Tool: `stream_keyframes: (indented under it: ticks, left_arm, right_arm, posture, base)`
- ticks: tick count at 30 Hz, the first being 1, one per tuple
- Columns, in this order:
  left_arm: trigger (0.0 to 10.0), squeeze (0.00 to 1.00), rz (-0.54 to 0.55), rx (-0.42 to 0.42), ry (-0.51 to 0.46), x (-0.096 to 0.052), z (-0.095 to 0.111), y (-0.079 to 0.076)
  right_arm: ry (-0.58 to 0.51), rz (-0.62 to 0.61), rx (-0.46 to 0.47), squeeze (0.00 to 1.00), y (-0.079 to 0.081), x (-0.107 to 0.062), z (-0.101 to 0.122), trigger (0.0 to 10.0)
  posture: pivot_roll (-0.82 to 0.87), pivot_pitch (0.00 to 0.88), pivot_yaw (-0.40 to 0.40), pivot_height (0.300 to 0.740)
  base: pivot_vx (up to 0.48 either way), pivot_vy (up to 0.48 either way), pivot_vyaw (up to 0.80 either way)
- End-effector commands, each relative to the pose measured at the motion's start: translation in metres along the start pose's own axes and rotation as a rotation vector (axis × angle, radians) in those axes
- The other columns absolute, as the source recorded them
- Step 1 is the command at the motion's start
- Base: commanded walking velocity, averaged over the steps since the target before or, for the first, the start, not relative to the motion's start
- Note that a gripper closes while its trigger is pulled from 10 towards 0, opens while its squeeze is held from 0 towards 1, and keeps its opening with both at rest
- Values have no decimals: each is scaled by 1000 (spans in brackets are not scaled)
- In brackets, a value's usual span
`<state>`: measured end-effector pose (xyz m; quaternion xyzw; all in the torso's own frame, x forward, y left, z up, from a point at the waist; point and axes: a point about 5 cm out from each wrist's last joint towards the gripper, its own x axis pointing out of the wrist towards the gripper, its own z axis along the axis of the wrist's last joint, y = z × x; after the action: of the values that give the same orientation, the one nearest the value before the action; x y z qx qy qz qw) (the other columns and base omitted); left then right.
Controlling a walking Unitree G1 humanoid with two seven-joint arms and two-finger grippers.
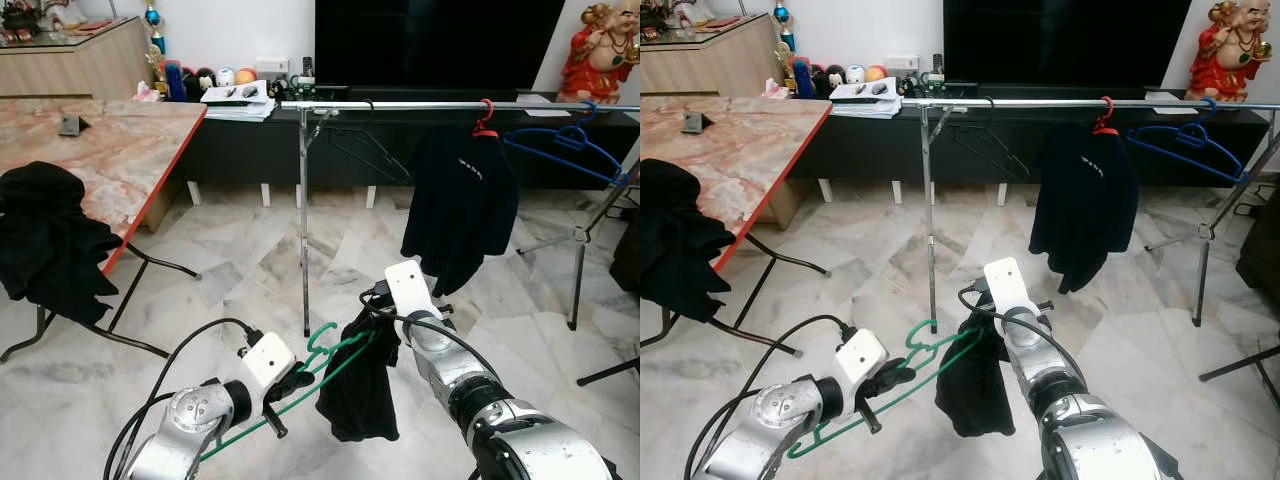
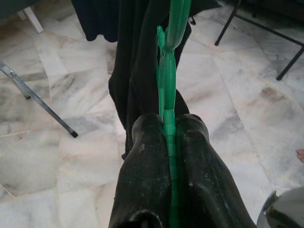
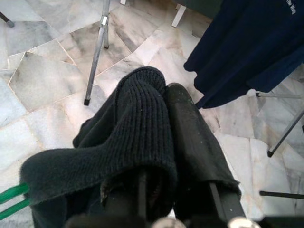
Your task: Hang hanger
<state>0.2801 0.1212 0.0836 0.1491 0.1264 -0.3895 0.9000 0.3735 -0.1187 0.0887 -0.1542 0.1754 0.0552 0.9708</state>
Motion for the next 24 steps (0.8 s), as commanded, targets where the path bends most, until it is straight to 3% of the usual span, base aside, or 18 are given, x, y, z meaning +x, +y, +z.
stream_keyframes:
  ticks: [1, 10, 15, 24]
  left_arm:
    - [10000, 0, 44, 12, -27, 0, 5, 6]
    - [10000, 0, 46, -4, -66, 9, 11, 1]
    - [10000, 0, 158, 31, -77, 16, 15, 10]
    - [10000, 0, 201, 46, -35, 17, 12, 16]
  right_arm:
    - [-18, 9, 8, 0, 2, 1, 9, 10000]
    - [-23, 39, 18, 0, 10, 1, 11, 10000]
    - [-24, 22, 47, 0, 10, 1, 12, 10000]
    - [-25, -22, 63, 0, 3, 1, 13, 10000]
  posture:
    - [91, 0, -60, 740]
    - [90, 0, -60, 740]
    - [87, 0, -59, 740]
    - [83, 0, -59, 740]
  base:
    - [0, 0, 0]
    - [0, 0, 0]
    - [0, 0, 0]
    - [0, 0, 0]
